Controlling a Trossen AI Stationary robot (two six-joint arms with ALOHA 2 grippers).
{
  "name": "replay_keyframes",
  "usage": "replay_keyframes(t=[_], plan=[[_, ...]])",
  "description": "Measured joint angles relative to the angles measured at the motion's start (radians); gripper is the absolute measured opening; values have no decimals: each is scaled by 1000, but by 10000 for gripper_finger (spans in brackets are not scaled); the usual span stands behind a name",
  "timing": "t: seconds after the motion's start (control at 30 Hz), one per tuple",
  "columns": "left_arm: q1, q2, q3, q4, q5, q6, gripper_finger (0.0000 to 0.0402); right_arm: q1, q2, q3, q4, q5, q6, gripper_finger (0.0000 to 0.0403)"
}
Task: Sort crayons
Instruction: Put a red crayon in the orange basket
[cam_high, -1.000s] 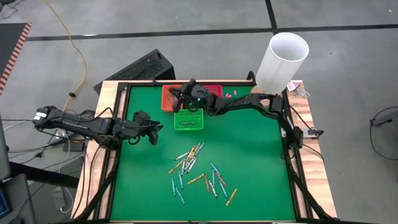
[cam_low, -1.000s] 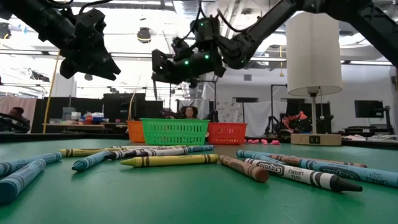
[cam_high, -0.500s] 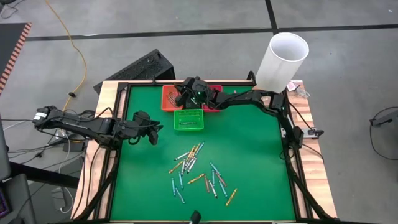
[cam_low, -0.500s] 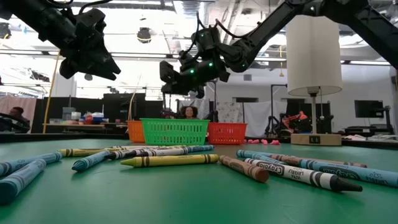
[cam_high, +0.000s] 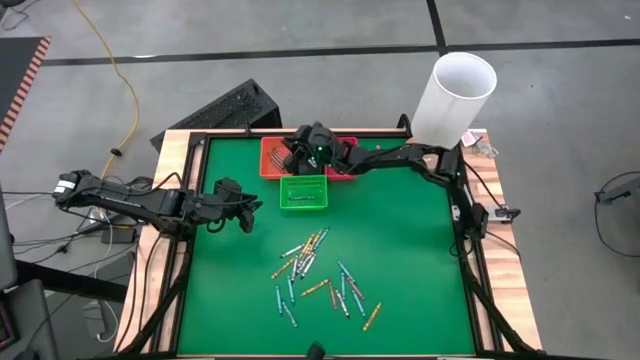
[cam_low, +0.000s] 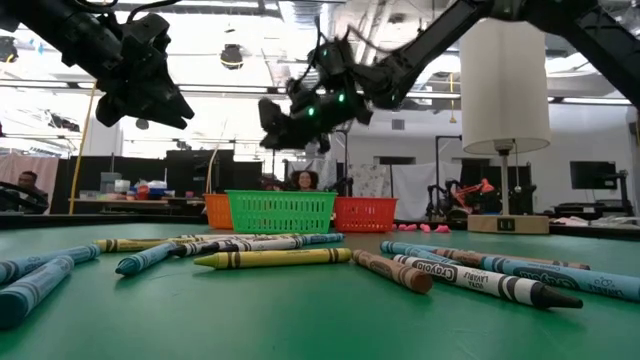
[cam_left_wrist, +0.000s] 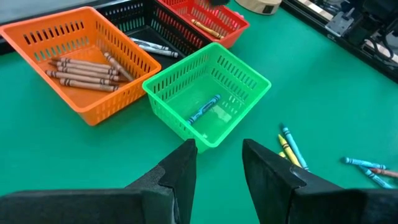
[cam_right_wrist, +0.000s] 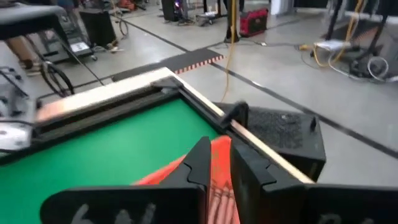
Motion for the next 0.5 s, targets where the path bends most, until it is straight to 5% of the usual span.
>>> replay_keyframes(t=[0.23, 0.5], plan=[[0, 0, 0, 0, 33, 11, 119, 60, -162, 1, -259, -26, -25, 61], [0, 0, 0, 1, 14, 21, 119, 163, -329, 1, -857, -152, 177, 61]])
